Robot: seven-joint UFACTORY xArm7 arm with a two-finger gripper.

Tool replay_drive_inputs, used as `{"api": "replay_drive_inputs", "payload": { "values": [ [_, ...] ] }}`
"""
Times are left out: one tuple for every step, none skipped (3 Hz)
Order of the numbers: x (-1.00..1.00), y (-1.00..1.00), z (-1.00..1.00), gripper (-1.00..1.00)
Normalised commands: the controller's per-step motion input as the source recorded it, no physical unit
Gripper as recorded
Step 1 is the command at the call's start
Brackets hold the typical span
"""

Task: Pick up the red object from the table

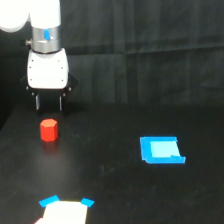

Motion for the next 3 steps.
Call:
{"api": "replay_drive_inputs", "payload": {
  "values": [
    [-0.58, -0.95, 0.45, 0.96],
    [-0.15, -0.84, 0.1, 1.0],
    [0.23, -0.98, -0.53, -0.54]
  ]
}}
